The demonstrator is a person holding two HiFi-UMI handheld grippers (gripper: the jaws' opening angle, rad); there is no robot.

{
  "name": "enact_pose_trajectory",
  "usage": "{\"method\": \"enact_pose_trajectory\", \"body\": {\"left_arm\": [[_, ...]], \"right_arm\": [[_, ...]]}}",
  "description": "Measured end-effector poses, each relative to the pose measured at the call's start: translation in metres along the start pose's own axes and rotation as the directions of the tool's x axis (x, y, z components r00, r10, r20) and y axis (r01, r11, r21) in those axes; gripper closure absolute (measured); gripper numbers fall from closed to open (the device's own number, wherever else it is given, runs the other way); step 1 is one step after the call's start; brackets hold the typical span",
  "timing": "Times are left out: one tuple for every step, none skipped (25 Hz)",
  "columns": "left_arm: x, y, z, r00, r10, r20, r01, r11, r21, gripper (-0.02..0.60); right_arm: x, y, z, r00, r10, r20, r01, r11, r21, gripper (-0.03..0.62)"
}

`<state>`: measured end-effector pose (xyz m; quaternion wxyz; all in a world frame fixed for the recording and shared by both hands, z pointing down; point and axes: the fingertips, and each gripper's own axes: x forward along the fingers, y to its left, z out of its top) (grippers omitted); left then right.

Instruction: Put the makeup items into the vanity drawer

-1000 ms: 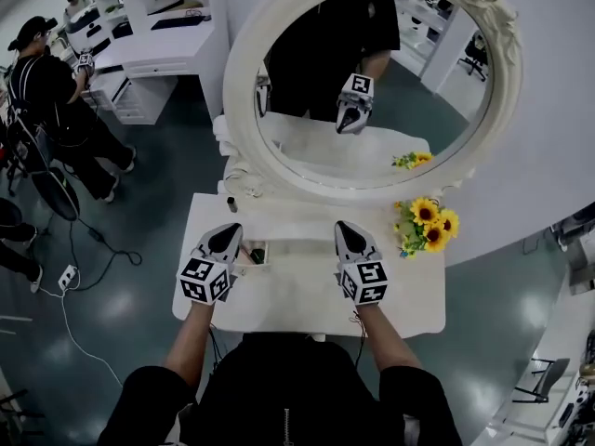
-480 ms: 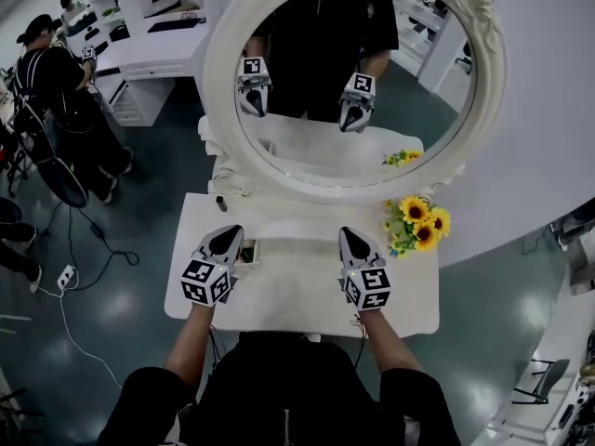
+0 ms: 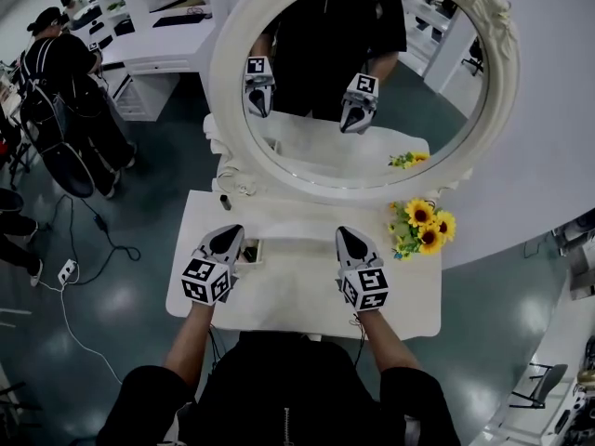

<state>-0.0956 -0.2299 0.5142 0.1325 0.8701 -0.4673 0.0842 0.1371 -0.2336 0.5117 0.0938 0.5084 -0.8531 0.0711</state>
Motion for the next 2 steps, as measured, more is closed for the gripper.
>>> {"method": "enact_pose_trajectory", "body": {"left_arm": [[0.0005,0.0016,-0.0003,1.000,0.000,-0.001,0.000,1.000,-0.001,0.560],[0.0011,0.0032,-0.0005,1.000,0.000,-0.002,0.000,1.000,-0.002,0.560]], "right_arm": [[0.0019,0.0004,0.0004,1.000,0.001,0.000,-0.001,1.000,-0.001,0.592],[0.0037,0.0008,0.0007,1.000,0.001,0.000,-0.001,1.000,-0.002,0.594]]}}
